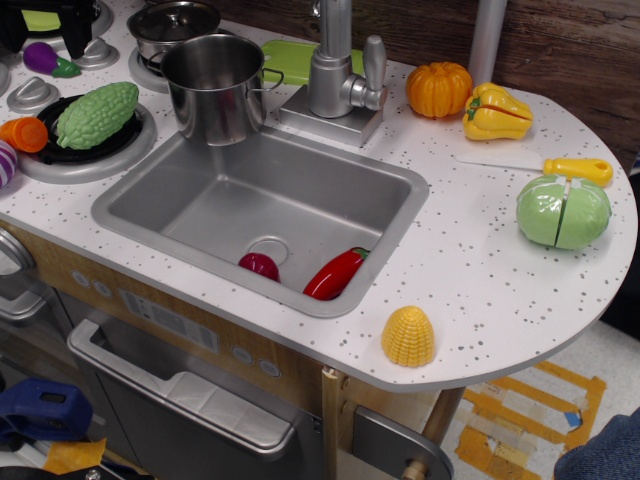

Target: Put green squash in pot or pan

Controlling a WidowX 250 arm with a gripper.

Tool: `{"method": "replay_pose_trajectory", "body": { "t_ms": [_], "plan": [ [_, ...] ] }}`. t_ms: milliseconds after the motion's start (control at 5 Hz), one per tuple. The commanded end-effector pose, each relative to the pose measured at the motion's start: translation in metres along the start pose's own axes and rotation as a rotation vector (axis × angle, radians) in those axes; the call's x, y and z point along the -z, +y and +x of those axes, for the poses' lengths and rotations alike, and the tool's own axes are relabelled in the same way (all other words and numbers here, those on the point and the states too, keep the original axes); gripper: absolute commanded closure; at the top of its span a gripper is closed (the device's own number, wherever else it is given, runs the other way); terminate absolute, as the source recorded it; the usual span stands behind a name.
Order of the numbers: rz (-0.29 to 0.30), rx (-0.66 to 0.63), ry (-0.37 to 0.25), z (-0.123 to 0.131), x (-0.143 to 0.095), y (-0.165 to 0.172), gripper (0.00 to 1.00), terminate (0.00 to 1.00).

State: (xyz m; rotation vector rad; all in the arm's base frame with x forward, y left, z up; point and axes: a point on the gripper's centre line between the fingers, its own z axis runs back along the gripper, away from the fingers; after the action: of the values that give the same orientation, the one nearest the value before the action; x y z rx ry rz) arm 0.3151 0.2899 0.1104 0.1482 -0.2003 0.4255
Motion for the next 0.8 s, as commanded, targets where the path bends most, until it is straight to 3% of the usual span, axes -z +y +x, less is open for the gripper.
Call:
{"method": "replay_pose_trajectory", "body": {
  "t_ms": [0, 200, 400, 600],
  "plan": [
    [0.000, 0.000, 0.000, 0.000, 0.000, 0.000, 0.00, 0.00],
    [-0.034, 0.134, -0.037, 0.008, 0.002, -0.001, 0.00, 0.00],
    [-0.115, 0.268, -0.059, 0.010, 0.008, 0.001, 0.00, 0.00],
    [-0.110, 0.360, -0.017, 0.008, 0.016, 0.001, 0.00, 0.00]
  ]
}}
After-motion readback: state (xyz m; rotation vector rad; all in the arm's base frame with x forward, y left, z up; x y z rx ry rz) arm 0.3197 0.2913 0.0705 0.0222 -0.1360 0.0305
